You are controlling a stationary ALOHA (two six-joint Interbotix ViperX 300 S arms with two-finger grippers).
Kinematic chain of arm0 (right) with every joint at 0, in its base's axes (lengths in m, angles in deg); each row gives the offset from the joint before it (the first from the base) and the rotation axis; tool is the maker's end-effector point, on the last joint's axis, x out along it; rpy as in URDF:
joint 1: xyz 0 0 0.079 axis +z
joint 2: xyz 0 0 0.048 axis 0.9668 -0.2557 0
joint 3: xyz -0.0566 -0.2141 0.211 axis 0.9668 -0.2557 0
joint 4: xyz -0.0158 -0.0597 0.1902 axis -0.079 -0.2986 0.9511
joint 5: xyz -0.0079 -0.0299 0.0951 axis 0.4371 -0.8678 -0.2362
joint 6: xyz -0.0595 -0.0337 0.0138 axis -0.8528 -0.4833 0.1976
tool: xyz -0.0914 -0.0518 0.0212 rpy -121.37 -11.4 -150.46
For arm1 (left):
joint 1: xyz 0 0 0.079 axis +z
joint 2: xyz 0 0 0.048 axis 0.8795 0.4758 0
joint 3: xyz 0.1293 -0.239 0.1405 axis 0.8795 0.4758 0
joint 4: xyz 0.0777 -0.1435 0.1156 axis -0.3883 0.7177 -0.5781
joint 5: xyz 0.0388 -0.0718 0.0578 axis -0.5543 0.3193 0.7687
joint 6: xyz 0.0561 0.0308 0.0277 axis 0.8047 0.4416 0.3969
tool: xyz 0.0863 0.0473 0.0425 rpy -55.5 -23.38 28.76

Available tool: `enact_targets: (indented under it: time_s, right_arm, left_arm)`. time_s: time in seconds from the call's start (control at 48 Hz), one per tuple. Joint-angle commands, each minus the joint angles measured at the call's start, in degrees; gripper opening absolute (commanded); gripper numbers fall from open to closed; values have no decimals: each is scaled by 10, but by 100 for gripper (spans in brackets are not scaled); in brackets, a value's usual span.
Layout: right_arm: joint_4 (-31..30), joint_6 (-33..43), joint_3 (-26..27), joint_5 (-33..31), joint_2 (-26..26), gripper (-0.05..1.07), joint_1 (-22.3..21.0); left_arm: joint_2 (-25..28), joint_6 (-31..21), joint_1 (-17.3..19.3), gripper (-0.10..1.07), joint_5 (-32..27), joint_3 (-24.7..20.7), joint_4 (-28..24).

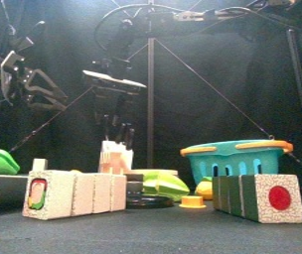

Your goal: Grab cleaver

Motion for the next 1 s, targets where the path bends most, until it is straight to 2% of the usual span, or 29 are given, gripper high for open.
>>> enact_targets:
  time_s: [0.0, 0.167, 0.688, 0.979]
  right_arm:
    - [-2, 2, 4, 2, 16, 82, -4]
    - [-12, 35, -2, 4, 17, 82, -5]
    - [-16, 43, -9, 19, 18, 70, -6]
    - [-17, 45, -8, 18, 18, 69, -6]
  left_arm:
    - [1, -1, 2, 83, 3, -7, -1]
    - [1, -1, 2, 83, 3, -8, -1]
    - [1, -1, 2, 83, 3, -7, 0]
    - [1, -1, 2, 83, 3, -6, -1]
